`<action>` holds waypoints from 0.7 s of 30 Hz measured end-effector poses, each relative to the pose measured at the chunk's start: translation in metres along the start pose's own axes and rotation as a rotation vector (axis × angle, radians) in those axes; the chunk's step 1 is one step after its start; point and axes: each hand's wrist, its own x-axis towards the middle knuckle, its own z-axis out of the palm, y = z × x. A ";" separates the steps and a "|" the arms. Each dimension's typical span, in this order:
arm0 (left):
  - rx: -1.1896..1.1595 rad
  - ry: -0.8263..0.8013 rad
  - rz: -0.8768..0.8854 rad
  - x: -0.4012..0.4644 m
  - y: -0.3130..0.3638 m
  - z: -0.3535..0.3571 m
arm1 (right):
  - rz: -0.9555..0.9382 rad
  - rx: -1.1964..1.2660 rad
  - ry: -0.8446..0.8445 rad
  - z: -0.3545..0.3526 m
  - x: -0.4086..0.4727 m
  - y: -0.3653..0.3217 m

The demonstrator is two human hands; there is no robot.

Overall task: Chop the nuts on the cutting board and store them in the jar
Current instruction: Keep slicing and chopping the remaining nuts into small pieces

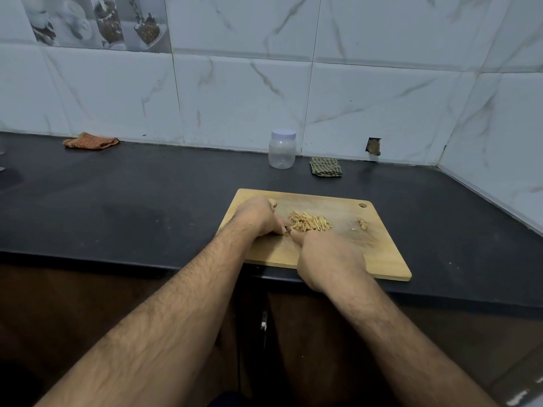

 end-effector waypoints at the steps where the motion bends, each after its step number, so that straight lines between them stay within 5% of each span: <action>1: 0.002 0.001 0.000 -0.001 0.001 0.000 | -0.001 -0.004 -0.007 0.001 -0.003 0.002; 21: 0.195 -0.047 -0.266 -0.014 0.015 -0.015 | -0.037 0.128 0.112 0.010 0.000 0.010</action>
